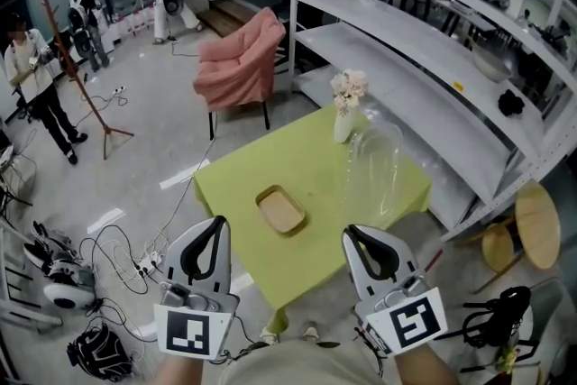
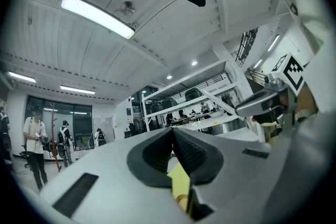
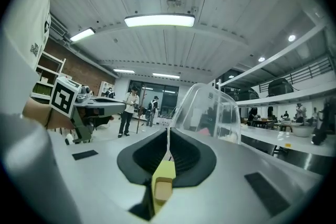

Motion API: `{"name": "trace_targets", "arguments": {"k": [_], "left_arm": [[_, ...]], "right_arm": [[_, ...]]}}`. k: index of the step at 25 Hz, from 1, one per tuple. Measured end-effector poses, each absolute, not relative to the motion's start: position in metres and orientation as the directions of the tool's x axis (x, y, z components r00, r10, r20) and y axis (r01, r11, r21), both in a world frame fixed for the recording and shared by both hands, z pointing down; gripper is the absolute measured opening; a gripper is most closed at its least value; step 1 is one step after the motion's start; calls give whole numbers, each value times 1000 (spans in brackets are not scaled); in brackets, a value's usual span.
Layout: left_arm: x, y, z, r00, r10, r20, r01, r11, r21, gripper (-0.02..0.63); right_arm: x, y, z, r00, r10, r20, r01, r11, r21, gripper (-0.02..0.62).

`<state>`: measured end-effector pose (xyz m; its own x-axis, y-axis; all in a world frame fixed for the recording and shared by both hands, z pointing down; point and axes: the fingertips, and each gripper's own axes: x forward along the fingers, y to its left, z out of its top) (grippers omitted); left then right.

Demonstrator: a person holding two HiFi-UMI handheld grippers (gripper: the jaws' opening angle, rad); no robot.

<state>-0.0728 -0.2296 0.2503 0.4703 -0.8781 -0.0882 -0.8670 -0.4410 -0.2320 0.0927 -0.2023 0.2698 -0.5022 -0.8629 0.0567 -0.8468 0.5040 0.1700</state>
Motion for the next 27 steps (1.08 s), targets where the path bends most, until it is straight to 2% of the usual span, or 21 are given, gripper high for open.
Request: {"name": "trace_targets", "arguments": {"k": [6, 27], "left_arm": [[-70, -228, 278, 468, -883, -20, -861, -451, -234, 6], [-69, -230, 279, 476, -879, -4, -855, -462, -235, 6]], "right_arm": [[89, -203, 295, -514, -851, 105, -838, 525, 151, 23], [84, -208, 297, -530, -839, 125, -825, 544, 154, 23]]}}
